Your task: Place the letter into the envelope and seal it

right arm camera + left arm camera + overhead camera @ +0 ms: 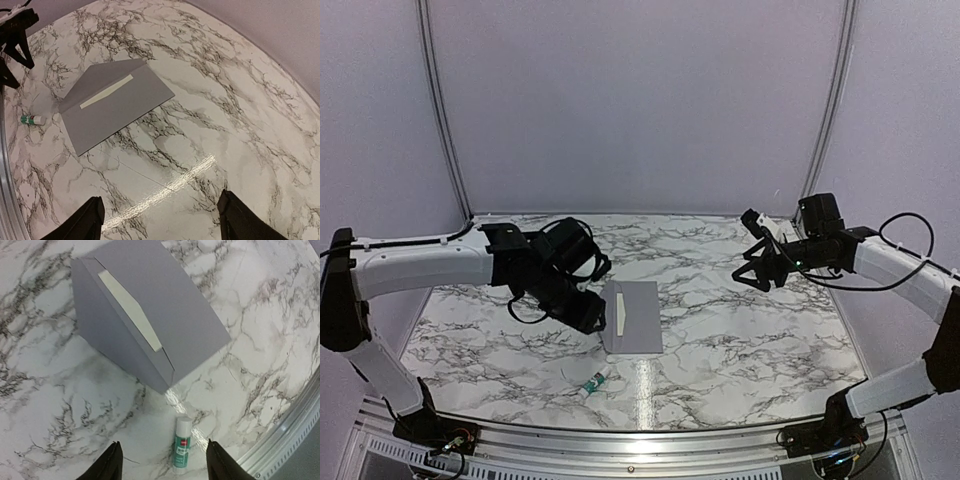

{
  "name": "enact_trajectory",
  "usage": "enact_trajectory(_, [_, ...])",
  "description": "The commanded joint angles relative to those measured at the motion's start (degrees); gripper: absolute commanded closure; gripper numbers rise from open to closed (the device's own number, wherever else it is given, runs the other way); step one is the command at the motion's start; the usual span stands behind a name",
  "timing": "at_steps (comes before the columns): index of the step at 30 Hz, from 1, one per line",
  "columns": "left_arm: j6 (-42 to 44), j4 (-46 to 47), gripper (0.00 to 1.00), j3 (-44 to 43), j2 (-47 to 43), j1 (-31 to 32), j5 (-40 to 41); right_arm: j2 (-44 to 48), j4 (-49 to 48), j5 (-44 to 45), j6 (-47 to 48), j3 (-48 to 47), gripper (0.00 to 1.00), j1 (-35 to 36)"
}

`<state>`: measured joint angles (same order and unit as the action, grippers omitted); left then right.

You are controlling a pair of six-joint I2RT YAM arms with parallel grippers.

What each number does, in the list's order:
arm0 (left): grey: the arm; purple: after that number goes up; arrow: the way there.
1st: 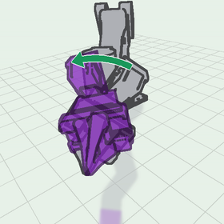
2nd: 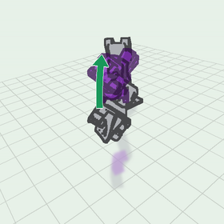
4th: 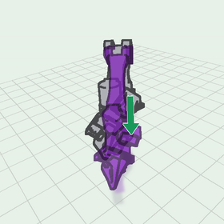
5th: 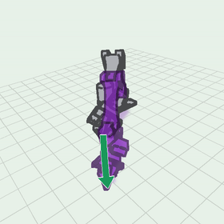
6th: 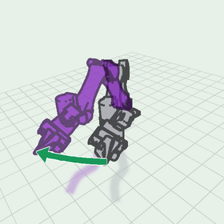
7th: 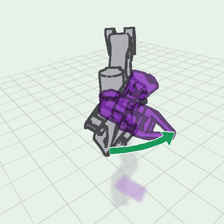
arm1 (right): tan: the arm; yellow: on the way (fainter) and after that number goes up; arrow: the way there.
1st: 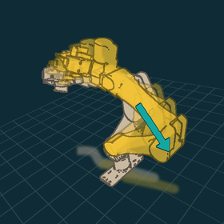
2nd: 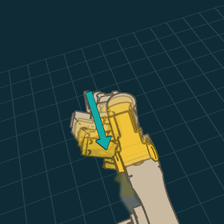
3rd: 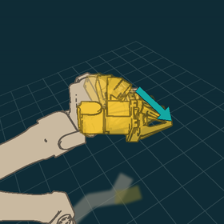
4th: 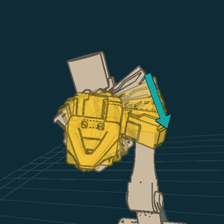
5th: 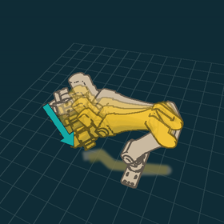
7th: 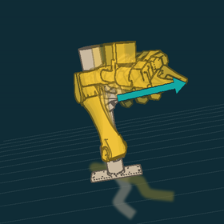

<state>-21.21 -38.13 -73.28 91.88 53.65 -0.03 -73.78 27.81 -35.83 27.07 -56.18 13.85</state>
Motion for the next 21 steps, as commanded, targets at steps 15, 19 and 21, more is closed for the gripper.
enact_trajectory(15, [-3.54, -11.00, 0.47, -1.38, 13.73, 11.48, -1.56, -0.62, -7.16, -4.11, 1.43, 4.81, 0.27, -0.23])
enact_trajectory(19, [-2.95, -10.93, 0.52, -1.17, 14.90, 11.48, -1.41, -0.28, -7.17, -3.77, 1.66, 5.16, 0.27, -0.23])
enact_trajectory(21, [-2.52, -10.89, 0.54, -1.16, 15.44, 11.56, -1.60, -0.16, -7.08, -3.63, 1.75, 5.30, 0.27, -0.29])
